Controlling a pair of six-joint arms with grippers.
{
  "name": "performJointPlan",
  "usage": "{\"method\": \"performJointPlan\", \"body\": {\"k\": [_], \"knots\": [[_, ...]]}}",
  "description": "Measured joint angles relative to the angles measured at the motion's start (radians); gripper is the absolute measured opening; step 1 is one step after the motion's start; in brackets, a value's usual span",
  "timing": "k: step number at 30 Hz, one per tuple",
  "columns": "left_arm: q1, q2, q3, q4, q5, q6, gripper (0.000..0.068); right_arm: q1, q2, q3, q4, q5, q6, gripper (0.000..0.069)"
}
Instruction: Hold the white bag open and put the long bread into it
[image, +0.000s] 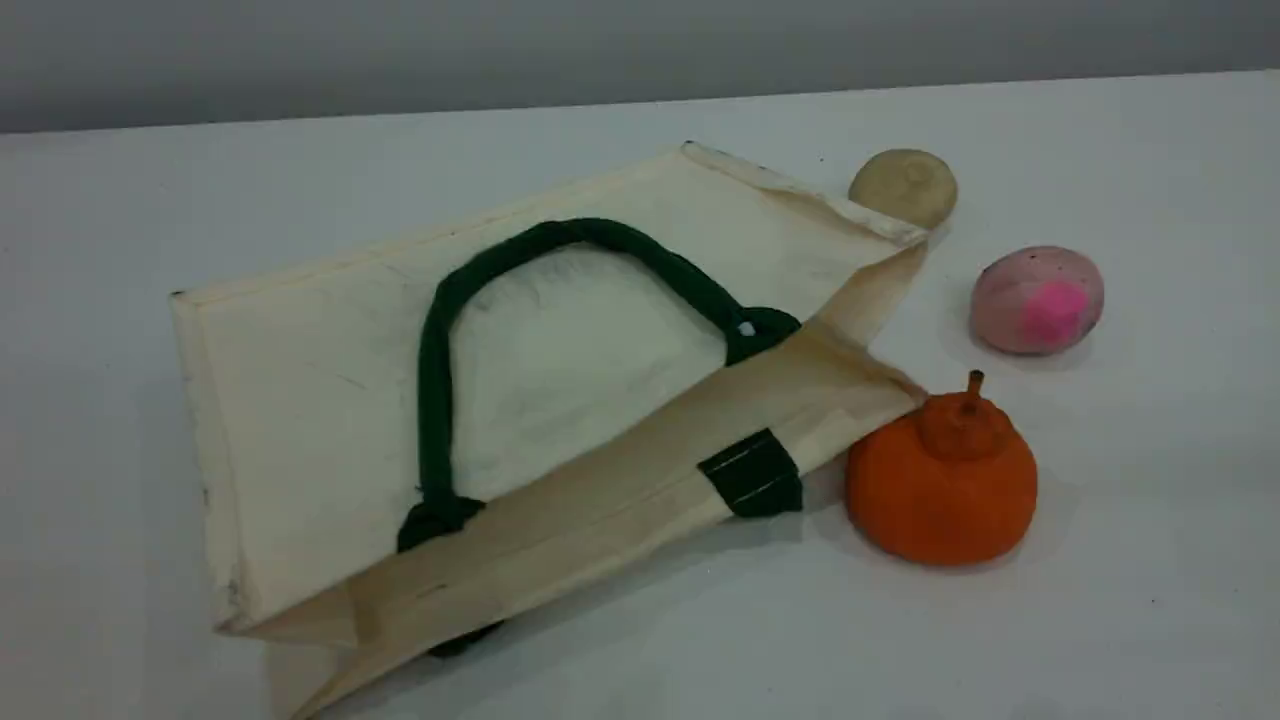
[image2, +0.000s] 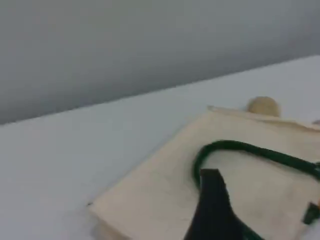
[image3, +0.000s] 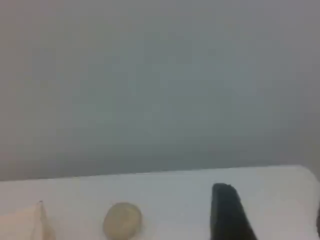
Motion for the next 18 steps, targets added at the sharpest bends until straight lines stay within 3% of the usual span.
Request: {"method": "performJointPlan", "body": {"k": [3,11,18], "knots": [[0.029,-0.056,0.053,0.000,-0.065,-0.001,0.0454,0.000,0.000,0.000,0.000,0.000,0.000,0.0340],[0.026,-0.183,0.229,-0.011,-0.242,-0.006,0.0454,0.000,0.000,0.000,0.000,0.000,0.000,0.0338],[0.026,-0.184,0.314,-0.008,-0.321,-0.007,0.0454,0.000,0.000,0.000,0.000,0.000,0.000,0.0338]]}}
